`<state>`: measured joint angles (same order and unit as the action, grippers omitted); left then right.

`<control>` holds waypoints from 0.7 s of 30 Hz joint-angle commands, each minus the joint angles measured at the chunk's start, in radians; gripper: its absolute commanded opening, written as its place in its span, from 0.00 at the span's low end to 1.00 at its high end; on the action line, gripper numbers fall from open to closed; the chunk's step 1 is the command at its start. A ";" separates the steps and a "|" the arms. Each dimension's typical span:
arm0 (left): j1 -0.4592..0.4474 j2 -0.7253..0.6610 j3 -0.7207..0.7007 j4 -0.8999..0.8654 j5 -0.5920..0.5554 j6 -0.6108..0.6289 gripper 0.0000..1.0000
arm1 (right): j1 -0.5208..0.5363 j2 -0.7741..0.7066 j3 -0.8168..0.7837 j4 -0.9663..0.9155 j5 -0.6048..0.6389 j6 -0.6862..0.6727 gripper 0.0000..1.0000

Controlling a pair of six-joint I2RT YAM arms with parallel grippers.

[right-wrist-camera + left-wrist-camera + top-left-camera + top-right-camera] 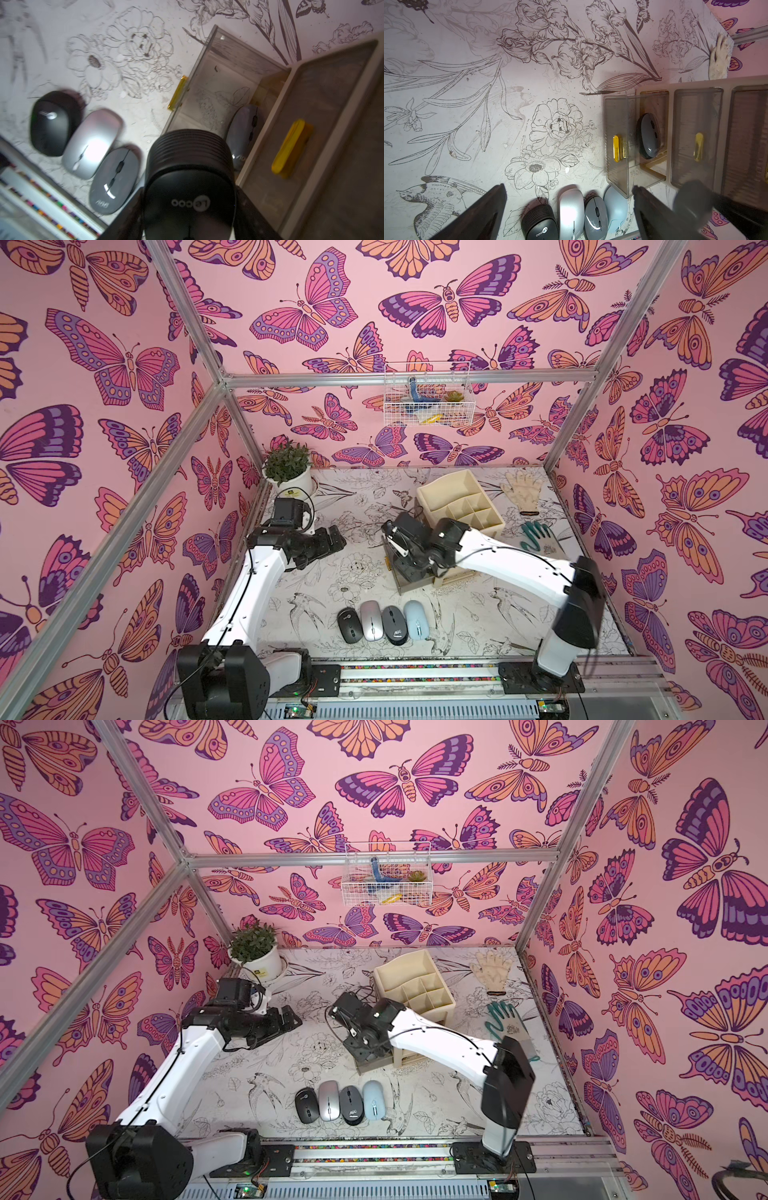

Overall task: Take the mice out of the drawer
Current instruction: Pick up the mouse from the drawer, then place the mouse at the center of the board.

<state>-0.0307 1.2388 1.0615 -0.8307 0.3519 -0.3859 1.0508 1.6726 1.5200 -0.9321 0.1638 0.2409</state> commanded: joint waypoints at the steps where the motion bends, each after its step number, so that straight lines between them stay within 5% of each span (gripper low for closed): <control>1: -0.016 0.016 0.018 0.015 0.007 -0.010 1.00 | 0.071 -0.135 -0.173 -0.008 -0.009 0.186 0.56; 9: -0.176 0.107 0.090 0.038 -0.048 -0.038 1.00 | 0.154 -0.338 -0.630 0.236 0.023 0.471 0.56; 21: -0.333 0.200 0.168 0.072 -0.076 -0.090 1.00 | 0.152 -0.250 -0.718 0.379 0.087 0.499 0.65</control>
<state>-0.3481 1.4269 1.2114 -0.7708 0.2966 -0.4580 1.1999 1.4059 0.7994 -0.5991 0.2218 0.7082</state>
